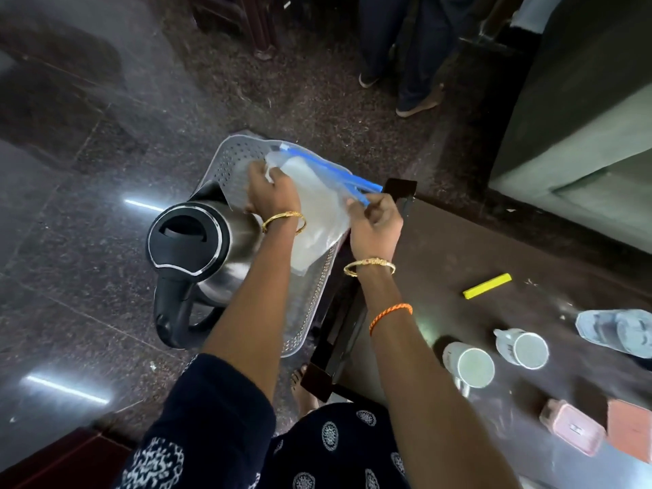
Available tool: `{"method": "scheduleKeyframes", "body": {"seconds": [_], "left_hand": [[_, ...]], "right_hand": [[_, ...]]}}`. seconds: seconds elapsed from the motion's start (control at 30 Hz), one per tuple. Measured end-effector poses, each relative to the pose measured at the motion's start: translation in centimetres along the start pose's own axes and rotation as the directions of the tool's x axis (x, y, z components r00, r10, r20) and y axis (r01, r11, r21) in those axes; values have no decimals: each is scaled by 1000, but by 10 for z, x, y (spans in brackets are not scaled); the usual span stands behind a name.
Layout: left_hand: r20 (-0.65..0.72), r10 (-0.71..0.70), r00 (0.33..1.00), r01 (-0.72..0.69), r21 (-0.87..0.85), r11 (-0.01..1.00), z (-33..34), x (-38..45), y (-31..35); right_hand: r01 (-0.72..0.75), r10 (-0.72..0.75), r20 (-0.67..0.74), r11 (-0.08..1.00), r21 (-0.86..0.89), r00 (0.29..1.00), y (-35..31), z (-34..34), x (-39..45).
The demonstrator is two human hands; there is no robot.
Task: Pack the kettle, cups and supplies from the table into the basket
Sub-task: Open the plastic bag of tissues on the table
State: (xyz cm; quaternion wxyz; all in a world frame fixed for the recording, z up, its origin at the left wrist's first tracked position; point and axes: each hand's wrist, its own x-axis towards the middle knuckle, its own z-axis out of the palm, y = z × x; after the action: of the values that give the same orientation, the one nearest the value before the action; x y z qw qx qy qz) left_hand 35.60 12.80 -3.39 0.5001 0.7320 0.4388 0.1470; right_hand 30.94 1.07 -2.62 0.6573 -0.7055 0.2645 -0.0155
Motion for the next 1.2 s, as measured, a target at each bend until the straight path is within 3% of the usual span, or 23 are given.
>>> {"method": "scheduleKeyframes", "body": {"seconds": [0.17, 0.33, 0.43, 0.47, 0.53, 0.63, 0.7, 0.83, 0.93, 1.07, 1.2], "left_hand": [[57, 280, 958, -267, -170, 949, -16, -39, 23], [168, 297, 940, -207, -411, 888, -35, -82, 46], [292, 358, 887, -194, -469, 862, -47, -117, 50], [335, 379, 863, -191, -478, 858, -51, -130, 50], [422, 410, 808, -192, -470, 861, -59, -156, 49], [548, 427, 719, -223, -400, 889, -65, -195, 40], [616, 423, 664, -225, -374, 900, -71, -218, 32], [720, 445, 532, -246, -372, 895, -78, -255, 15], [795, 427, 431, -227, -363, 904, -79, -281, 3], [879, 328, 346, -221, -263, 939, -70, -319, -16], [943, 228, 242, -296, -152, 943, -58, -366, -31]], "right_hand": [[85, -70, -61, 954, 287, 996, -26, -26, -25], [-40, 37, 16, 921, 387, 999, -53, -79, -39], [-226, 244, 70, 699, 678, 967, -56, -124, -51], [-288, 304, 107, 651, 702, 947, -54, -139, -56], [-409, 379, 192, 654, 636, 905, -52, -166, -70], [-489, 383, 332, 801, 345, 862, -39, -197, -92], [-477, 419, 266, 853, 212, 868, -27, -219, -108], [-470, 466, 100, 815, 339, 879, -7, -265, -135], [-553, 528, 193, 699, 455, 827, 8, -294, -158], [-622, 503, 377, 701, 350, 778, 32, -315, -188], [-603, 429, 446, 691, 399, 786, 59, -348, -207]]}}
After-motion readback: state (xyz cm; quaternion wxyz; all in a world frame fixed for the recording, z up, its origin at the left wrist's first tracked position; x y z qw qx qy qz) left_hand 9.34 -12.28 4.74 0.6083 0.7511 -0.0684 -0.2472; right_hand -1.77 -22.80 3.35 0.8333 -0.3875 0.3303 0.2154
